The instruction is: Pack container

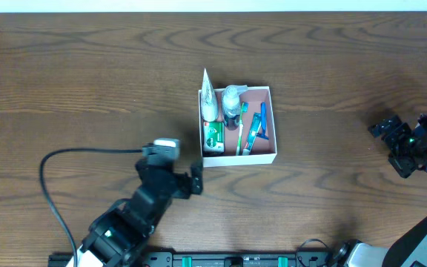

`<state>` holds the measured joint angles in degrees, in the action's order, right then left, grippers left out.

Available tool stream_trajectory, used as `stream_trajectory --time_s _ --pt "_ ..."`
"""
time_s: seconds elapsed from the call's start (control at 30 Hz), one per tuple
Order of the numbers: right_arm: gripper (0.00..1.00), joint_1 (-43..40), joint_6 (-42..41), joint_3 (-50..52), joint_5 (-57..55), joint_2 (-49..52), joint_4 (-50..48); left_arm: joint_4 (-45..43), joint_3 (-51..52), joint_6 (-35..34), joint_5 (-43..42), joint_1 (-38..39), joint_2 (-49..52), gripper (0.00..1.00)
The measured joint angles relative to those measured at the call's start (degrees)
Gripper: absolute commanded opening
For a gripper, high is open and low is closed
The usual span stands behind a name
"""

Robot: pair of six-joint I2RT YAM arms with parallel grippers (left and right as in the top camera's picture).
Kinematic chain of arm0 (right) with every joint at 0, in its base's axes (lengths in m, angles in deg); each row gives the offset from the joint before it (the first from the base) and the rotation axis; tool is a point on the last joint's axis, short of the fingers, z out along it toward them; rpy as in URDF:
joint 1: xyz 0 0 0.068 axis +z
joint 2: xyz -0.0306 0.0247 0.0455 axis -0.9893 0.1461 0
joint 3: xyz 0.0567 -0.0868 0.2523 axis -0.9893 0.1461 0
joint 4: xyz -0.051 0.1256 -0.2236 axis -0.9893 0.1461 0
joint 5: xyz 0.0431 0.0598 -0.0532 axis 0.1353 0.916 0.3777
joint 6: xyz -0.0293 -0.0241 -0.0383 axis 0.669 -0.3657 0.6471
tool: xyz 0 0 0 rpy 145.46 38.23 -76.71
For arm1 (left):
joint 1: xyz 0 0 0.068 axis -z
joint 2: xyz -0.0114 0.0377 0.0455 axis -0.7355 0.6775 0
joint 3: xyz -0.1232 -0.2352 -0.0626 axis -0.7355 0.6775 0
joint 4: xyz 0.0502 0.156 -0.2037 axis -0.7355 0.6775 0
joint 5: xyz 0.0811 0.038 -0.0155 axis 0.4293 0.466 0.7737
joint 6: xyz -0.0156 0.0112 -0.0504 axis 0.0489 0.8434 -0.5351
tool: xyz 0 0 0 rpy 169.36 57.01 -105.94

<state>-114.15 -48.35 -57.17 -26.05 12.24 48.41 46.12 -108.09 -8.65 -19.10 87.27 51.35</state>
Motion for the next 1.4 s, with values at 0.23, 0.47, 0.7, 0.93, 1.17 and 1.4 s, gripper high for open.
stream_trajectory --time_s 0.23,0.47,0.7,0.93,1.17,1.4 --pt "0.99 0.00 0.00 0.00 0.00 0.00 0.00 -11.30 12.55 6.03 -6.97 -13.70 -13.77 0.98" --pt "0.99 0.00 0.00 0.00 0.00 0.00 0.00 -11.89 14.10 15.52 -12.96 -24.46 -25.68 0.98" --pt "0.99 0.00 0.00 0.00 0.00 0.00 0.02 -12.20 14.25 21.97 -18.05 -34.56 -29.75 0.98" --pt "0.99 0.00 0.00 0.00 0.00 0.00 0.02 -22.32 20.50 23.67 -21.51 -40.68 -31.52 0.98" --pt "0.99 0.00 0.00 0.00 0.00 0.00 0.00 -23.23 26.40 24.09 -24.76 -42.03 -36.37 0.98" --pt "0.99 0.00 0.00 0.00 0.02 0.00 0.00 -17.22 25.75 24.50 -24.94 -42.14 -37.05 0.98"
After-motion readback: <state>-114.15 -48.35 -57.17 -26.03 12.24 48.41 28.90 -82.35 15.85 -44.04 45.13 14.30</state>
